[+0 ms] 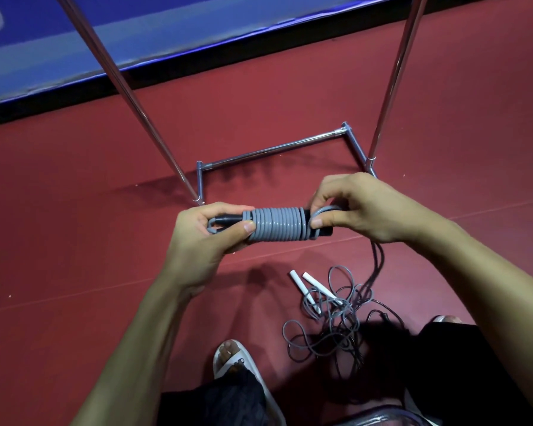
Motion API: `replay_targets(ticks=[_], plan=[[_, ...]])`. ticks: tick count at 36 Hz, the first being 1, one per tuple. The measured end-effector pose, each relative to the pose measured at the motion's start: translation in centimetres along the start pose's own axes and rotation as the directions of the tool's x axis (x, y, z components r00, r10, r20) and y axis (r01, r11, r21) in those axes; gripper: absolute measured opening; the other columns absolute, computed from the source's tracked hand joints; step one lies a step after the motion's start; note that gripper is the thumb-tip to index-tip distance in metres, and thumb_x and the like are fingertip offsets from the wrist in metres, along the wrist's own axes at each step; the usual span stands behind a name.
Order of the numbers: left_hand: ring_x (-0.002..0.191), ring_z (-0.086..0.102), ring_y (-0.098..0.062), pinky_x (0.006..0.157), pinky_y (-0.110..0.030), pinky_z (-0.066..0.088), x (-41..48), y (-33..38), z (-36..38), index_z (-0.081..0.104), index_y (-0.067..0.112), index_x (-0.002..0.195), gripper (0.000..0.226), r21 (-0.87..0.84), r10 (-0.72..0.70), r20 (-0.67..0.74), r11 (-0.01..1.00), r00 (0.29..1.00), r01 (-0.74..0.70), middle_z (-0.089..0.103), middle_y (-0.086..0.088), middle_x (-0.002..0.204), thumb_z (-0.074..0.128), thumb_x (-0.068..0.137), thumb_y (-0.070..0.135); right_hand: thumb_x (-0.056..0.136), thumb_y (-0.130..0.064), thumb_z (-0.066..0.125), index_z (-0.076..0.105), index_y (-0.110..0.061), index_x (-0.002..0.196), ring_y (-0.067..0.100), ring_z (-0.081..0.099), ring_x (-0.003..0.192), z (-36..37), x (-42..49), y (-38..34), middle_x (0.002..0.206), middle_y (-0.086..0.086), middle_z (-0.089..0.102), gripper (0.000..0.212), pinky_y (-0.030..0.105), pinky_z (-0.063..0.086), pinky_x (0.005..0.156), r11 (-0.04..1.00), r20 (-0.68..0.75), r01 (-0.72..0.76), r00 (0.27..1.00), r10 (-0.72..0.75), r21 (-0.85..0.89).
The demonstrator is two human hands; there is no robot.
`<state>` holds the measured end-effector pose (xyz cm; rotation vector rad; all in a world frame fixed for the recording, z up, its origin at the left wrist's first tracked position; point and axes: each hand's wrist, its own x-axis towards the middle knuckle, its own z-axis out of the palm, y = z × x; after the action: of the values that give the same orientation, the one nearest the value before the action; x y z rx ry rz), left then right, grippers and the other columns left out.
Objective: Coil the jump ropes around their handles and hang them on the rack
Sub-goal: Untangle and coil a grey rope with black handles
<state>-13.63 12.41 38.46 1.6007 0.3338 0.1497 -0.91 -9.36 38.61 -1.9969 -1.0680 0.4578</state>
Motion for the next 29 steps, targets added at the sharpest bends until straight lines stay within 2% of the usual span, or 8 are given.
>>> replay_targets(ticks=[5,8,13,15,18,23,25,29], plan=[[0.070,0.066,-0.014,0.062,-0.025,0.057,-0.1,0.3,-0.2,0.079,0.023,0.080,0.026,-0.054,0.009,0.049,0.999,0.999,-0.007,0.072,-0.002,0.077,0.076,0.055,0.028,0.072,-0.046,0.077,0.061,-0.028,0.078,0.029,0.066,0.073,-0.1,0.3,0.4,0.079,0.010,0.069,0.025,0.052,0.052,0.072,0.992,0.024,-0.016,1.000,0.013,0.125],[0.070,0.067,-0.016,0.064,-0.029,0.059,-0.2,0.3,-0.2,0.079,0.021,0.081,0.027,-0.060,-0.005,0.073,0.998,0.997,0.009,0.072,-0.002,0.077,0.076,0.055,0.027,0.077,-0.031,0.079,0.061,-0.019,0.076,0.016,0.061,0.068,-0.1,0.3,0.3,0.075,0.007,0.068,0.022,0.043,0.050,0.068,0.986,0.075,-0.021,0.997,0.009,0.165],[0.072,0.066,-0.018,0.067,-0.031,0.059,-0.3,0.1,-0.1,0.079,0.019,0.082,0.029,-0.097,-0.030,0.115,0.994,0.993,0.041,0.072,-0.004,0.077,0.077,0.054,0.026,0.072,-0.028,0.074,0.060,-0.007,0.074,0.003,0.051,0.059,-0.1,0.1,-0.3,0.065,-0.002,0.060,0.026,0.018,0.043,0.058,0.964,0.115,-0.032,0.993,0.002,0.263],[0.073,0.066,-0.020,0.069,-0.034,0.059,-0.3,0.1,-0.1,0.079,0.018,0.082,0.029,-0.126,-0.042,0.123,0.990,0.992,0.058,0.071,-0.005,0.078,0.077,0.054,0.025,0.076,-0.019,0.076,0.057,-0.007,0.074,0.003,0.044,0.054,0.0,0.0,-0.3,0.063,-0.002,0.054,0.022,0.017,0.038,0.052,0.954,0.121,-0.049,0.993,0.014,0.296],[0.072,0.067,-0.021,0.071,-0.038,0.059,-0.3,0.3,-0.1,0.079,0.016,0.081,0.030,-0.165,-0.048,0.114,0.984,0.992,0.067,0.071,-0.007,0.077,0.076,0.053,0.023,0.075,-0.026,0.072,0.053,-0.011,0.074,0.010,0.035,0.050,0.2,-0.1,-0.3,0.062,0.003,0.046,0.025,0.023,0.031,0.043,0.920,0.119,-0.107,0.991,0.066,0.378],[0.068,0.069,-0.019,0.064,-0.034,0.061,-0.4,0.5,0.0,0.079,0.014,0.078,0.031,-0.226,-0.047,0.134,0.971,0.990,0.076,0.071,-0.007,0.074,0.080,0.048,0.021,0.081,-0.025,0.070,0.049,-0.015,0.076,0.008,0.031,0.045,0.7,-0.1,-0.1,0.059,0.001,0.040,0.024,0.018,0.026,0.038,0.755,0.189,-0.239,0.970,0.154,0.611],[0.069,0.069,-0.019,0.061,-0.031,0.060,-0.4,0.5,0.0,0.079,0.013,0.080,0.046,-0.243,-0.036,0.159,0.967,0.987,0.075,0.071,-0.007,0.075,0.094,0.040,0.030,0.083,-0.019,0.072,0.052,-0.015,0.074,0.007,0.032,0.040,1.0,-0.1,0.2,0.053,-0.002,0.041,0.022,0.014,0.024,0.035,0.655,0.244,-0.294,0.955,0.169,0.696],[0.073,0.070,-0.018,0.062,-0.030,0.059,-0.4,0.3,0.2,0.079,0.013,0.082,0.057,-0.280,-0.020,0.162,0.958,0.987,0.065,0.072,-0.006,0.079,0.095,0.038,0.046,0.082,-0.009,0.067,0.056,-0.013,0.071,0.006,0.025,0.031,1.2,0.0,0.0,0.051,0.003,0.039,0.015,0.010,0.015,0.031,0.432,0.283,-0.345,0.938,0.202,0.833]])
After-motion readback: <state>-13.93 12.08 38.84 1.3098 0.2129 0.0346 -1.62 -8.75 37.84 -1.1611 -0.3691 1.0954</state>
